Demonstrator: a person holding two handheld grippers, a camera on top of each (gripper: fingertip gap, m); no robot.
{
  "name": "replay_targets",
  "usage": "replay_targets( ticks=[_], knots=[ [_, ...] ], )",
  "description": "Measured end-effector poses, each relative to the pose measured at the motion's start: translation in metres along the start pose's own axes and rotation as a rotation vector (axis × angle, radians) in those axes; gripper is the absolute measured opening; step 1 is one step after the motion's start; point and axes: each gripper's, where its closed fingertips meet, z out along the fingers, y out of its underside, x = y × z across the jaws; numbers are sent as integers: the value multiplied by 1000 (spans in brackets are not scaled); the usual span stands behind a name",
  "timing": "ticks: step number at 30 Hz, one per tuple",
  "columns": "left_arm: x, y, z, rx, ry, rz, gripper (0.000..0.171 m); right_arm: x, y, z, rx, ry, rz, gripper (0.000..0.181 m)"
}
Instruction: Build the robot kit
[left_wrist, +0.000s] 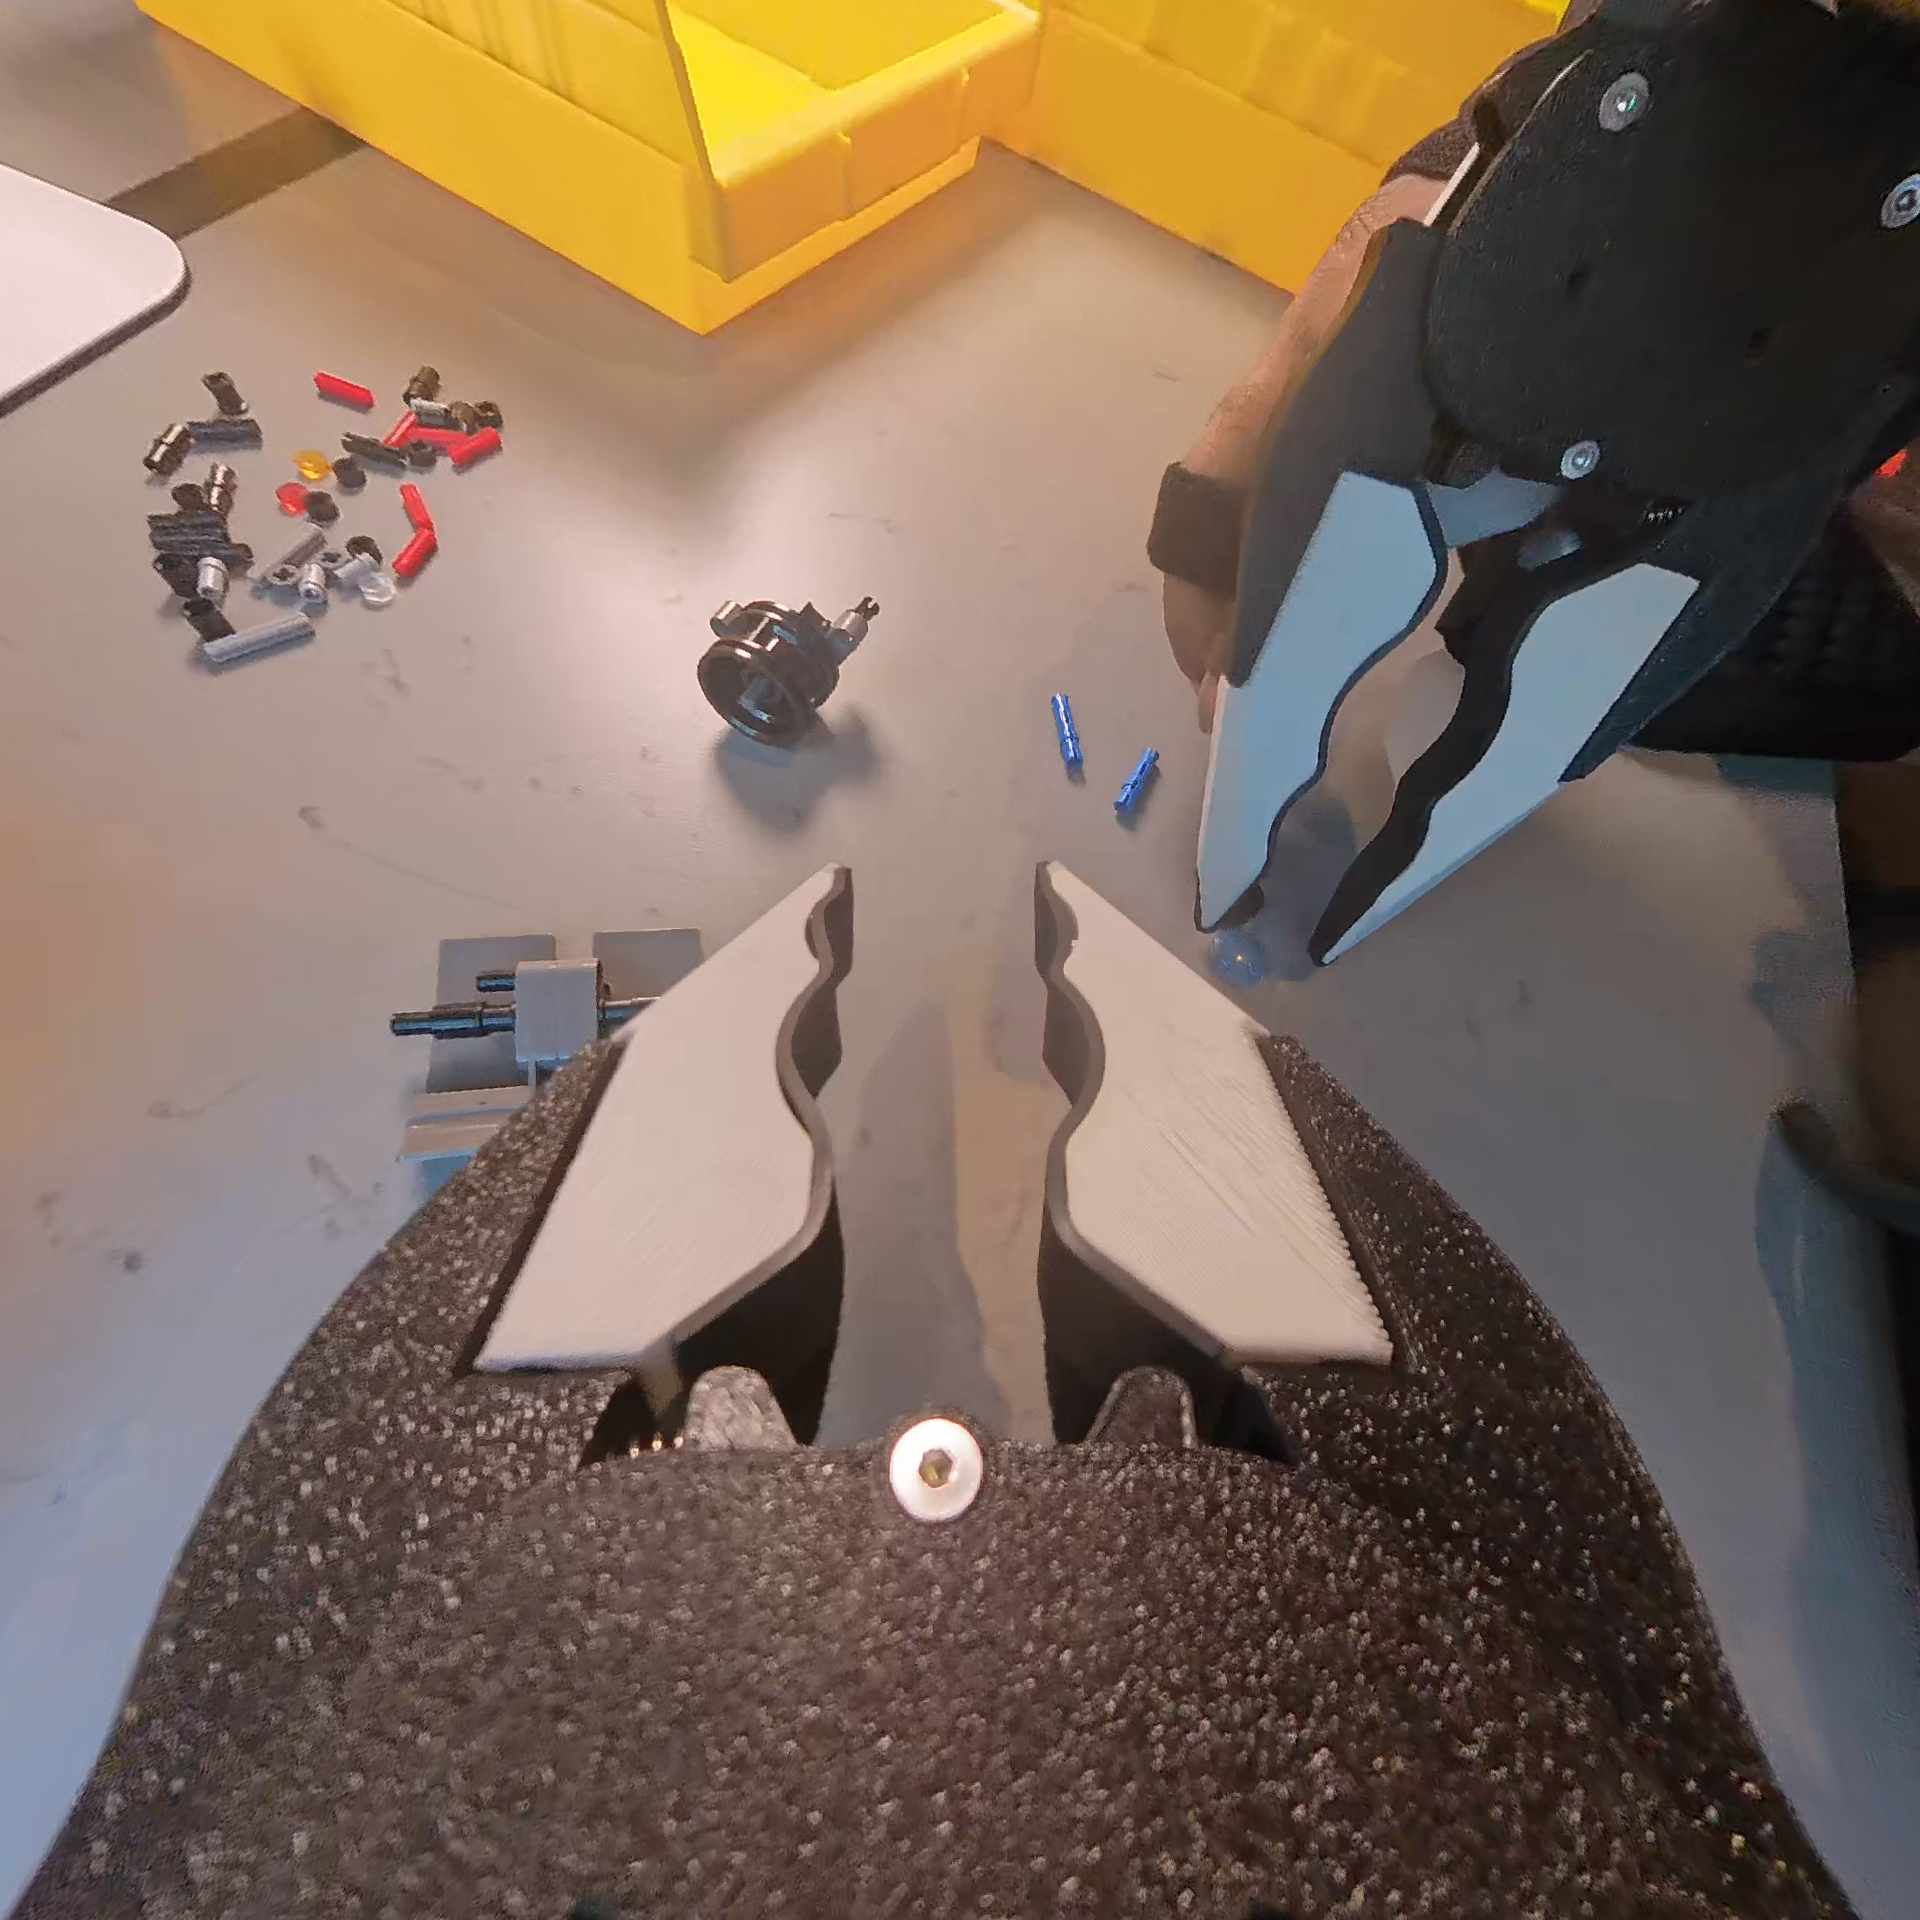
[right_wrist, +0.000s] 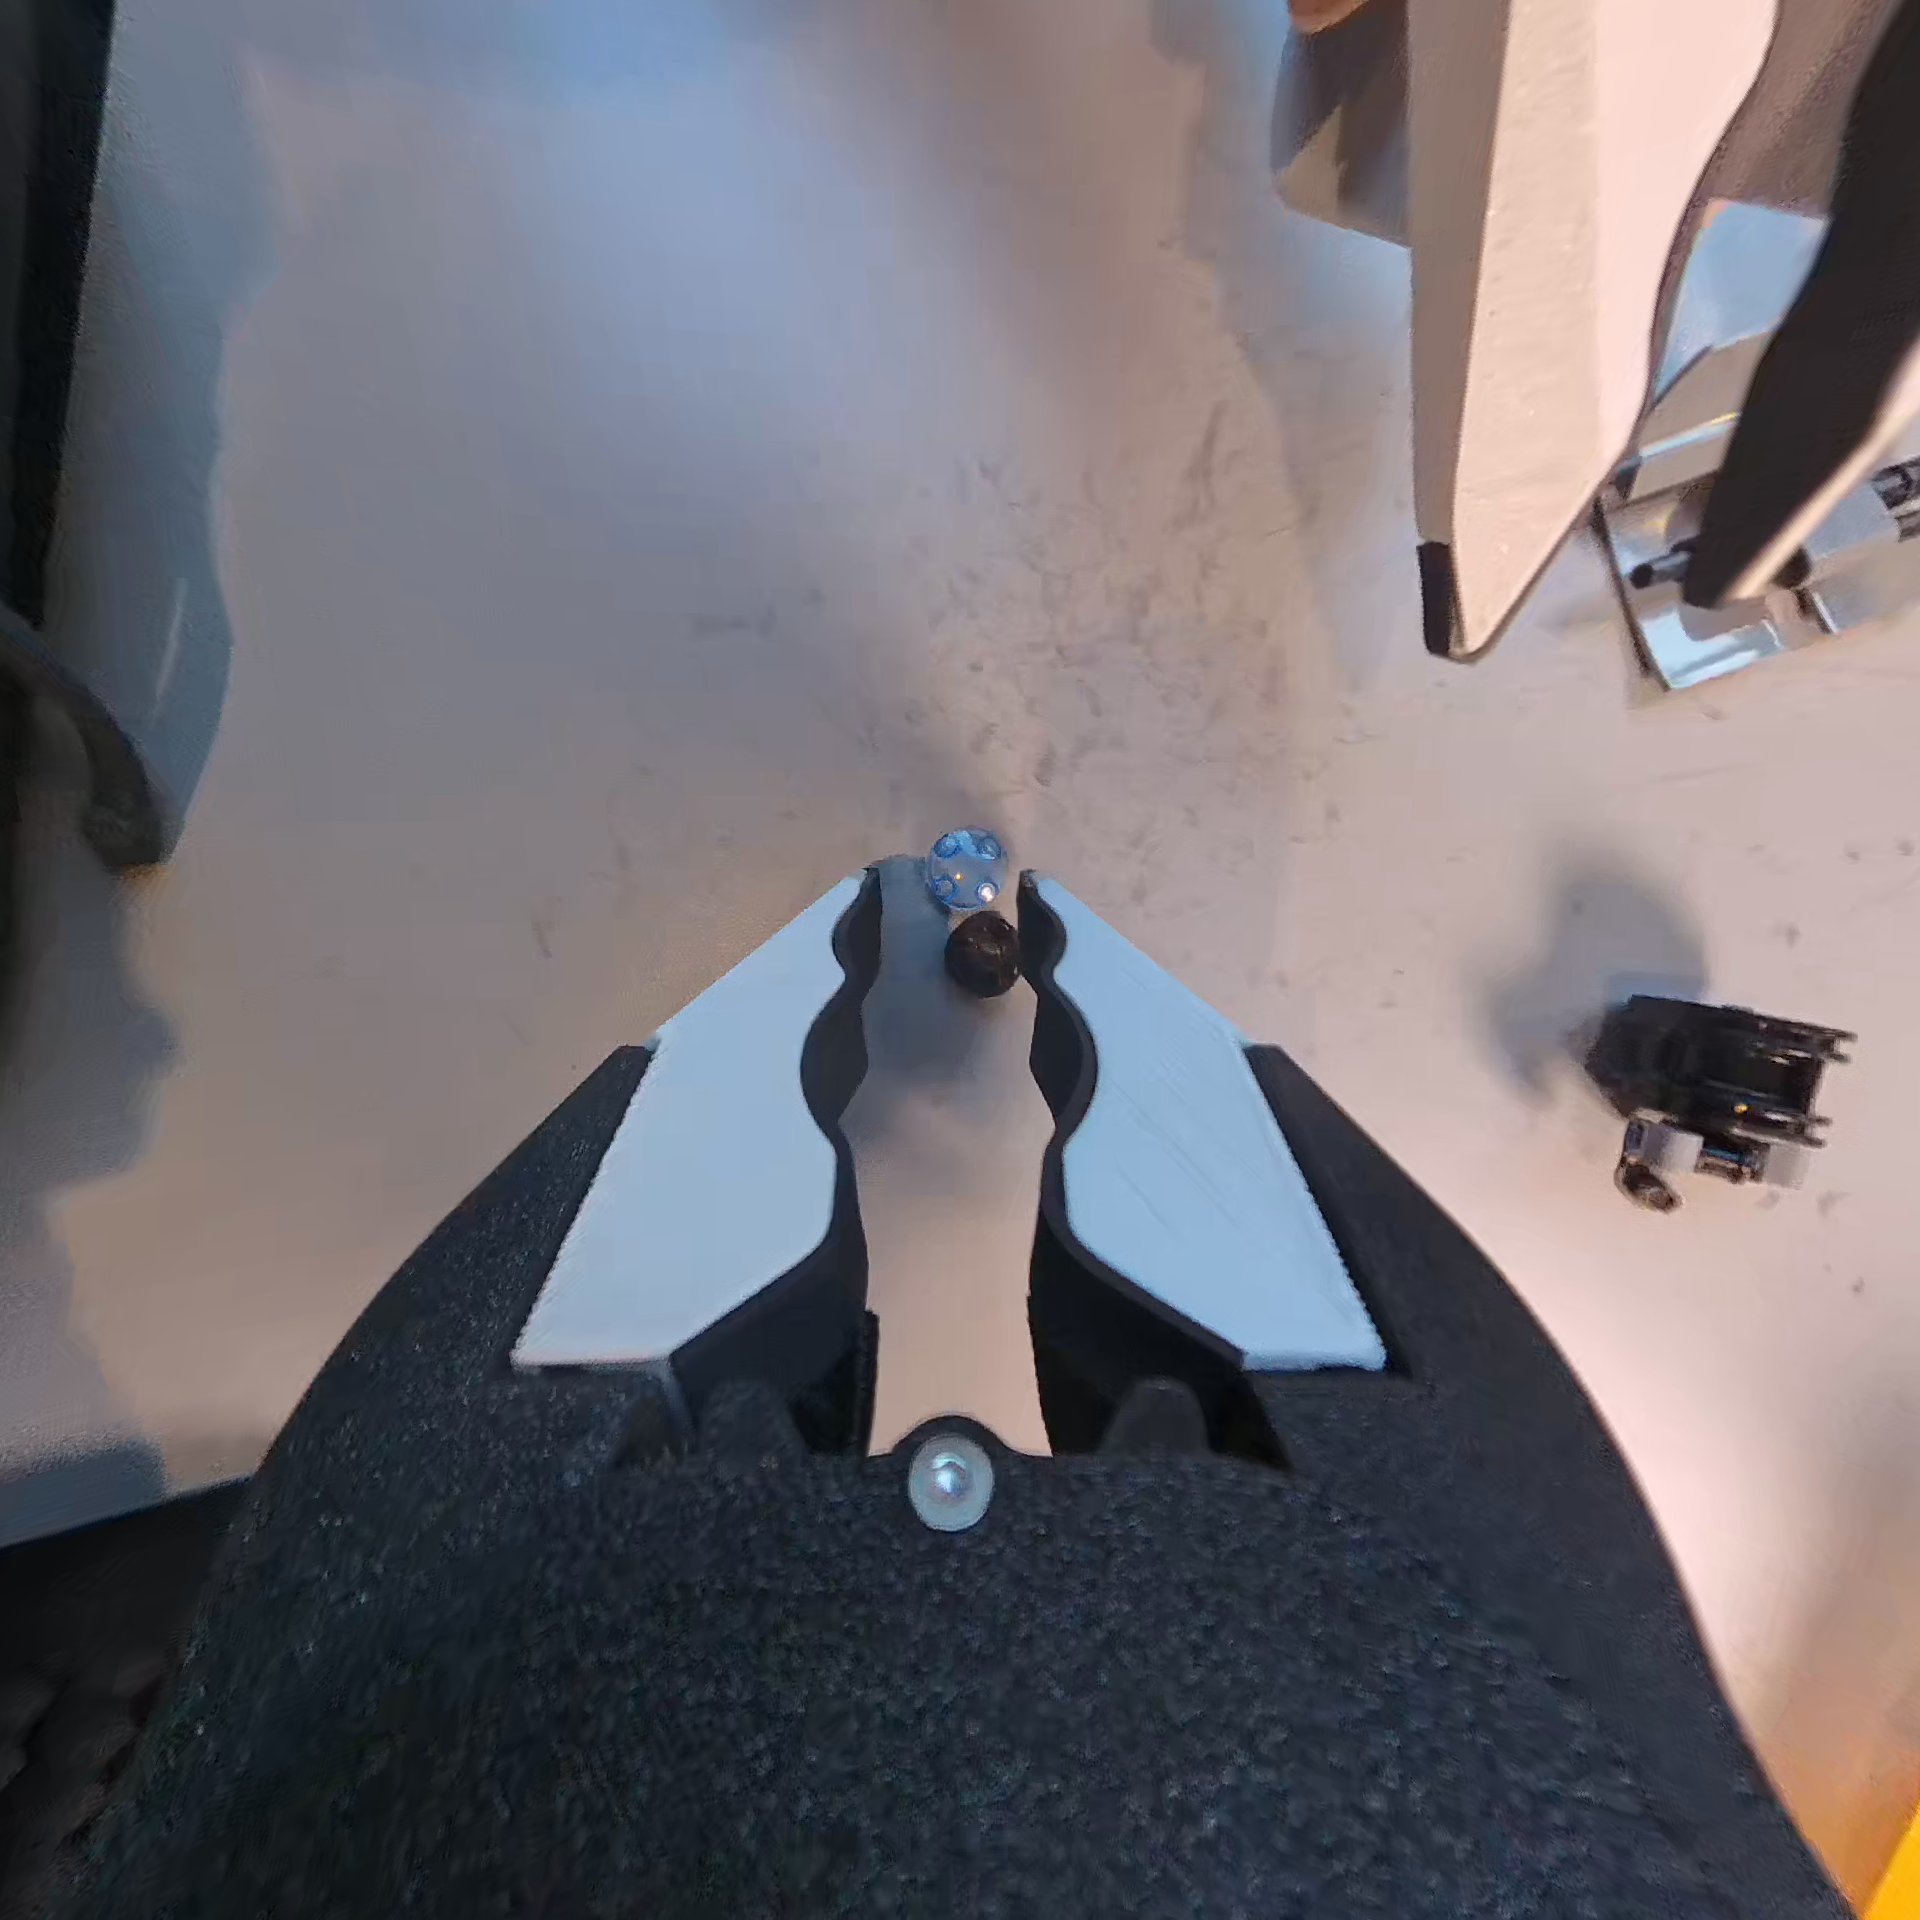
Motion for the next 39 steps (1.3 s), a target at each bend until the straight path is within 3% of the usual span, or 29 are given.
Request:
replay_targets(
  ticks=[6,12,15,20,24,39],
  knots=[
    [0,-9,-5,32,-36,37,51,2,-3,3,-85,-21,-48,22],
    [1,-10,-7,29,-47,56,51,1,-1,6,-117,-12,-38,15],
    [1,-9,-6,23,-52,59,50,2,0,5,-102,35,37,15],
    [1,-9,-6,20,-58,59,48,11,-4,-13,31,185,345,15],
    [2,-10,-6,21,-56,54,47,11,5,-14,61,261,490,15],
    [3,-6,-4,5,-48,52,46,10,15,-9,37,285,559,16]
  ],
)
